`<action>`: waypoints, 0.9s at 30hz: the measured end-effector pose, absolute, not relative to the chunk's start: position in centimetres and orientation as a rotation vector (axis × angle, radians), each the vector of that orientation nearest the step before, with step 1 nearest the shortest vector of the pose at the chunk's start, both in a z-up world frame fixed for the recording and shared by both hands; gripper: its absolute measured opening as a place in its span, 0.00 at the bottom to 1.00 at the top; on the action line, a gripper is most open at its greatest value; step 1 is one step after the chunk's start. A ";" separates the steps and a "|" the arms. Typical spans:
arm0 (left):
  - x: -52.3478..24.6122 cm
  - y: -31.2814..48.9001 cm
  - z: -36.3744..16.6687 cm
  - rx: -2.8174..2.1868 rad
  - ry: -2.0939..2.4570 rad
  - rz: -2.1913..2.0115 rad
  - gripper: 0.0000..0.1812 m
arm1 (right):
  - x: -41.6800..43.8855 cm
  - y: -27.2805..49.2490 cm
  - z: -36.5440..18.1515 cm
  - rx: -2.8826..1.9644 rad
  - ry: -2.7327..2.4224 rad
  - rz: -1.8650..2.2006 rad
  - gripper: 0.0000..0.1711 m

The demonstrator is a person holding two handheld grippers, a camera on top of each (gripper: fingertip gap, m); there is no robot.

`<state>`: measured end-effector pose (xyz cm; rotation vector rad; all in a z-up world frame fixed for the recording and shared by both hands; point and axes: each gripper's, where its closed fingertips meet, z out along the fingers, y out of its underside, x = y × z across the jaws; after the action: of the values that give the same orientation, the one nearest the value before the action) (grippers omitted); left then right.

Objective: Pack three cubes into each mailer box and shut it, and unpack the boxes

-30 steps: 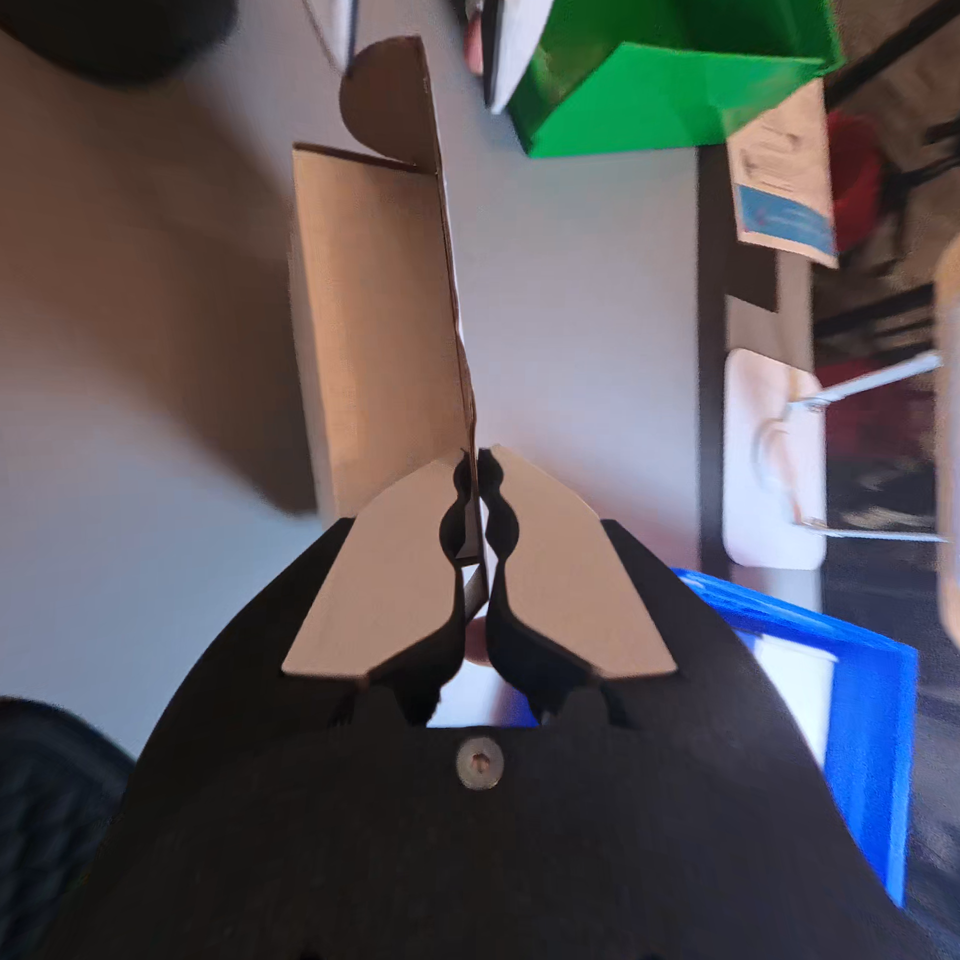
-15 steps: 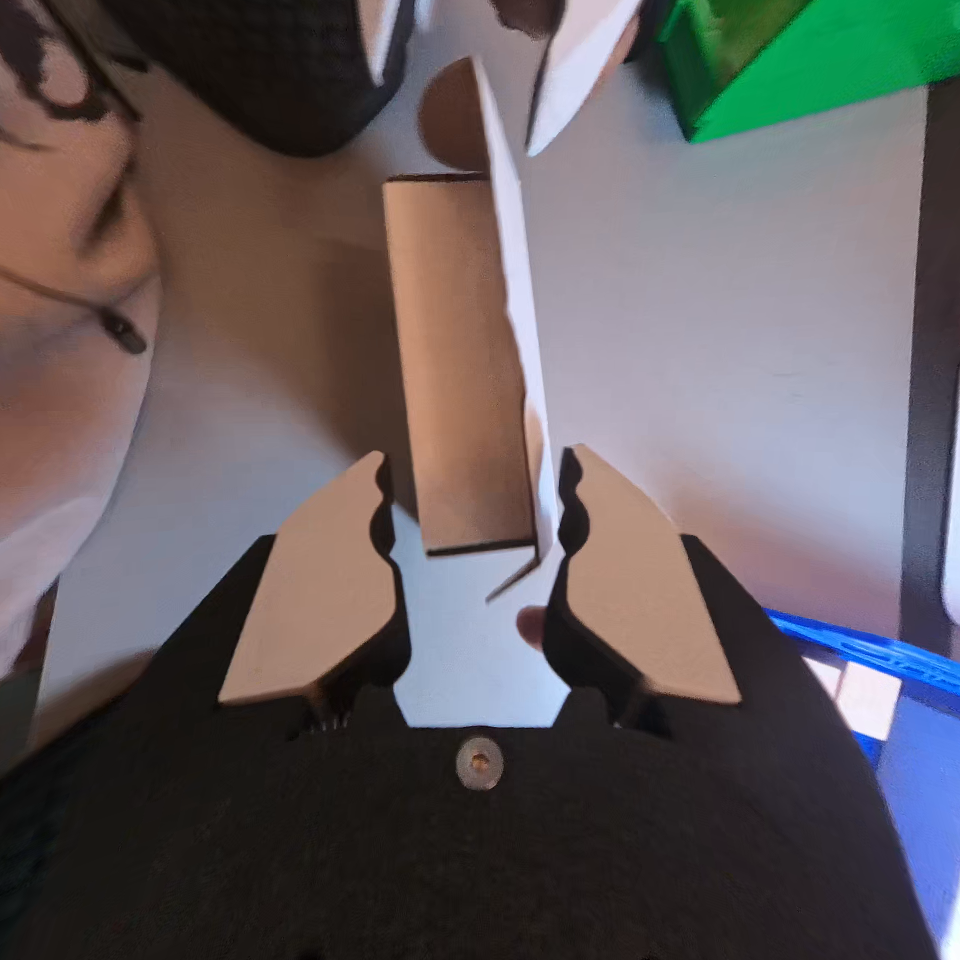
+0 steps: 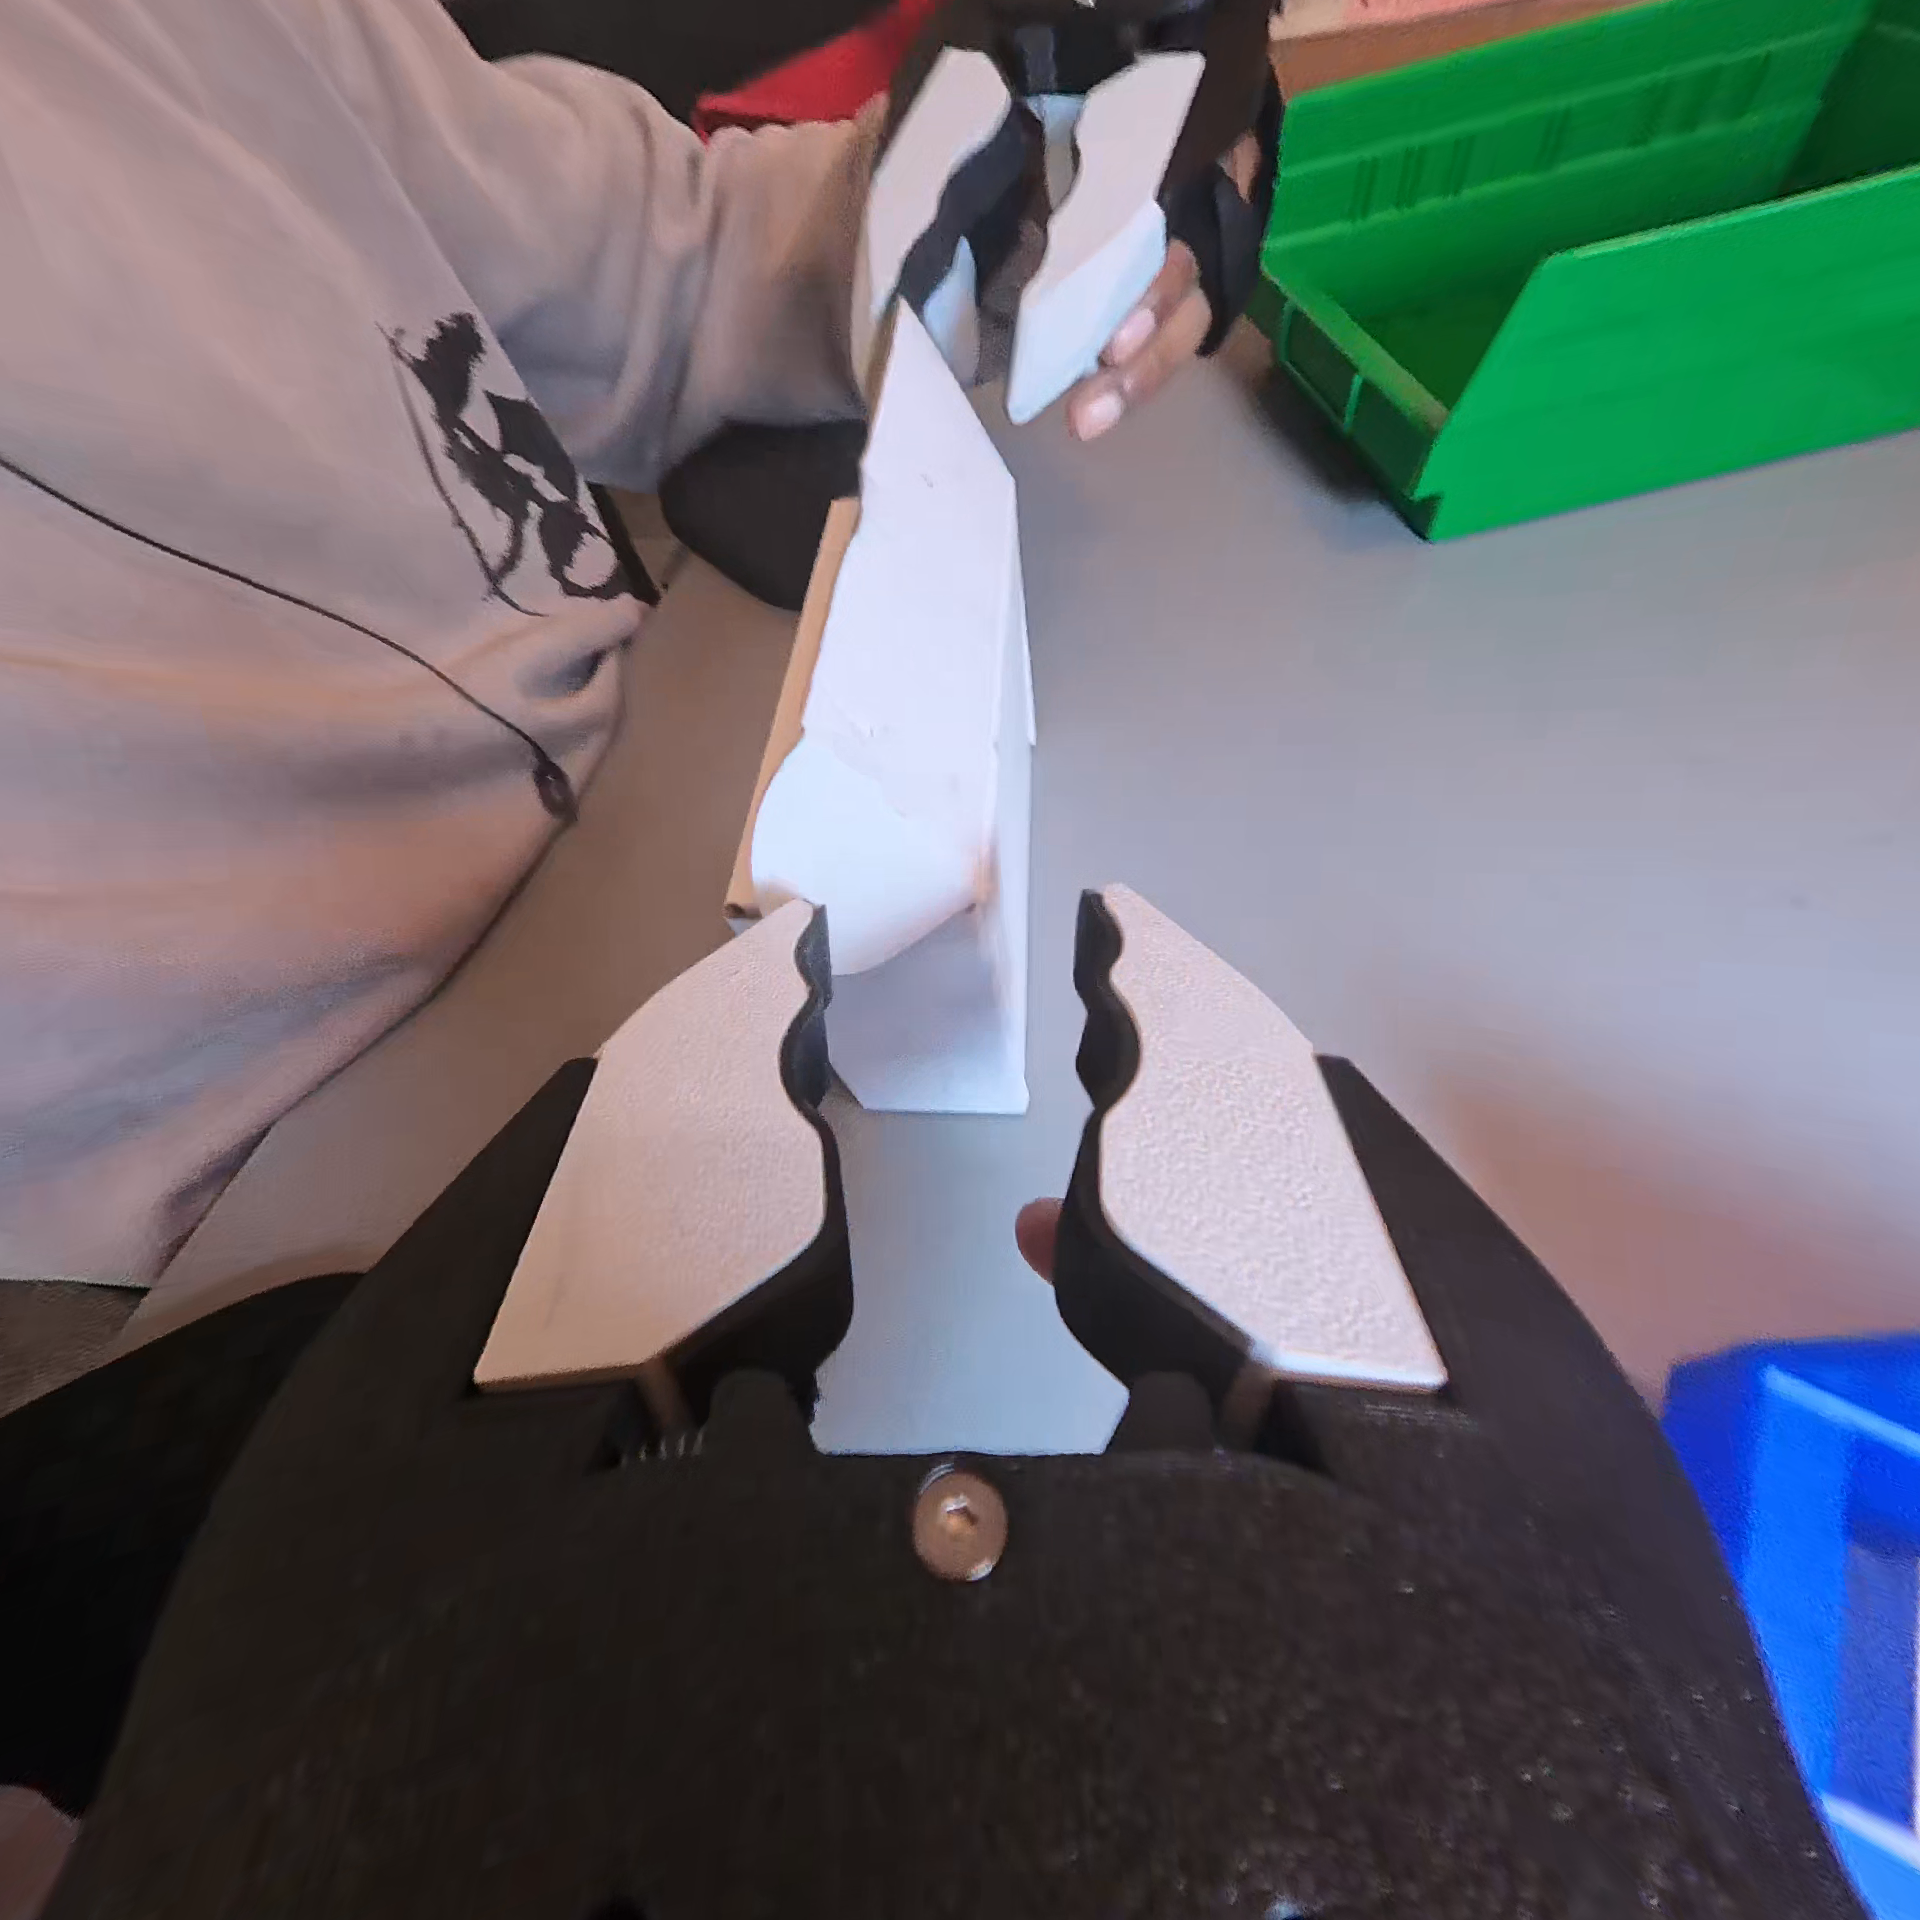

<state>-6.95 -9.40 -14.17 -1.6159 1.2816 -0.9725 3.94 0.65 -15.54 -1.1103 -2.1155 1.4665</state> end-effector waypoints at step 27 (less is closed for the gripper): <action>-6.0 -10.7 -14.0 -1.602 1.348 -0.916 0.15 | 5.6 -3.8 -14.8 -0.996 -2.278 1.315 0.12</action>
<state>-5.98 -10.68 -14.00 -1.6023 1.3479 -0.9160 5.55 -3.82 -14.77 -0.9964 -2.2775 1.3148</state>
